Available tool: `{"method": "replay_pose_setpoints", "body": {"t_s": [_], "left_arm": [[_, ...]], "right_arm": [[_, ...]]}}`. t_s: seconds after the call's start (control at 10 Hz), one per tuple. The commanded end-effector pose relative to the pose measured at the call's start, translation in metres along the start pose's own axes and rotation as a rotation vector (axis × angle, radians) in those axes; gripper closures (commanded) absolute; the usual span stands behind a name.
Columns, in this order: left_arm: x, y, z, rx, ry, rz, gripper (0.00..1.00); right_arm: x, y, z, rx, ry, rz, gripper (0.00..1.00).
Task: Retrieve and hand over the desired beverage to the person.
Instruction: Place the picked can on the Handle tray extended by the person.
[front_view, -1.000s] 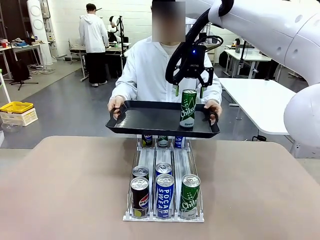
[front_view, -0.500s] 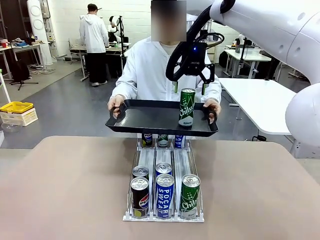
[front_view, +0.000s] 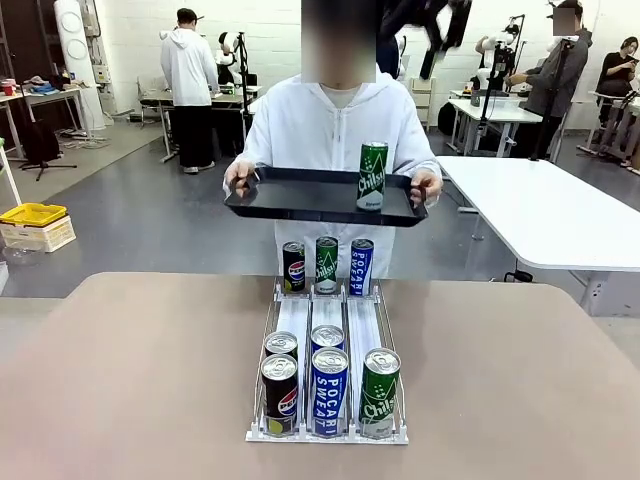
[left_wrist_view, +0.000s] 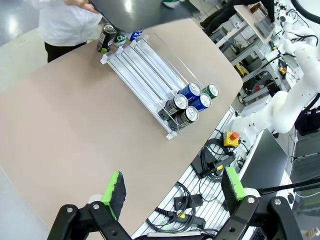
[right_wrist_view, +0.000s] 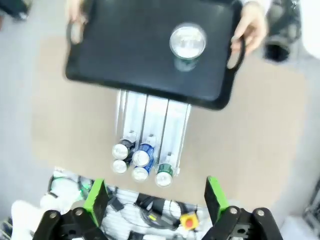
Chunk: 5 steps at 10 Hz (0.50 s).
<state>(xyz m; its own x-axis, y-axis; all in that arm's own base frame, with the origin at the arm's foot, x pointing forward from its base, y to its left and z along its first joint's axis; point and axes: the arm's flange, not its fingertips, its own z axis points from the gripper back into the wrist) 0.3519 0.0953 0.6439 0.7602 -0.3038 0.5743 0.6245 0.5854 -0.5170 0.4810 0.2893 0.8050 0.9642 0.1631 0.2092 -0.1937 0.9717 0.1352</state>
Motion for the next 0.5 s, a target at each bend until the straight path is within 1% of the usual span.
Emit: {"method": "replay_pose_setpoints", "body": {"t_s": [0.0,0.1,0.2,0.4], "left_arm": [[0.001,0.000,0.002,-0.016,-0.013,-0.018,0.00],[0.001,0.000,0.002,-0.016,-0.013,-0.018,0.00],[0.001,0.000,0.002,-0.016,-0.013,-0.018,0.00],[0.001,0.000,0.002,-0.016,-0.013,-0.018,0.00]], "right_arm": [[-0.101,-0.067,-0.062,0.076,-0.067,0.094,0.00],[-0.129,-0.083,-0.063,0.110,-0.095,0.088,0.00],[-0.145,-0.097,-0.065,0.114,-0.108,0.073,0.00],[-0.164,-0.119,-0.069,0.084,-0.075,0.008,0.00]]}}
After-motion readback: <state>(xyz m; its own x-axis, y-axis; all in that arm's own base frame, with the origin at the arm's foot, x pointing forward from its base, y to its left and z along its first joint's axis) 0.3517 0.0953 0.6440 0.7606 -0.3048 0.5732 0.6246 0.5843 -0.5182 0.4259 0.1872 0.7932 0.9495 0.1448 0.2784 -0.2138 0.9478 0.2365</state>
